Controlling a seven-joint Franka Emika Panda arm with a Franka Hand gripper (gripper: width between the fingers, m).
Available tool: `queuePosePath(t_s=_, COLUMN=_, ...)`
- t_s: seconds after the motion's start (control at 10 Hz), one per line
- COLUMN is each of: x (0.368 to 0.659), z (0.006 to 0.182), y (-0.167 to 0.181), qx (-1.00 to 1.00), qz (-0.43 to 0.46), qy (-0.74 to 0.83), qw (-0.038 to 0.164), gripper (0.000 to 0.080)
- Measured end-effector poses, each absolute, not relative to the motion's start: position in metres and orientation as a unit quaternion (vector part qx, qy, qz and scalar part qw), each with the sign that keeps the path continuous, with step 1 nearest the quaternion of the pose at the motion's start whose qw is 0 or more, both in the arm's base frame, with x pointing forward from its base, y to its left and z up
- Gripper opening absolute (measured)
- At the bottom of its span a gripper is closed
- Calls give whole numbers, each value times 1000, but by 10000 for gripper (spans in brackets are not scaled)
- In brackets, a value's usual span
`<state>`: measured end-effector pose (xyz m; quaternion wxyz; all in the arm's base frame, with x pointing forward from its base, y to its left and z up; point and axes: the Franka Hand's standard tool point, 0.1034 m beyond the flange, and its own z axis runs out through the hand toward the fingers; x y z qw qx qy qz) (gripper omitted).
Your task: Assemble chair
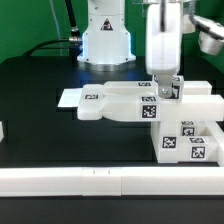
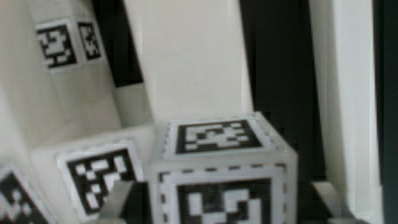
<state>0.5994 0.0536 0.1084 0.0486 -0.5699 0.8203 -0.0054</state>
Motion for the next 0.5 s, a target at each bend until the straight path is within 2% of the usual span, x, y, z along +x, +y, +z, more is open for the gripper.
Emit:
queuePosePath(t_s=0.4, x=600, z=108, y=47, qx=-533, qz=-6, qy=845, qw=48, gripper=287)
queuePosePath(t_s=0.5, x=599, z=108, y=48, qx=-536, qz=-4, qy=843, qw=49, gripper=383)
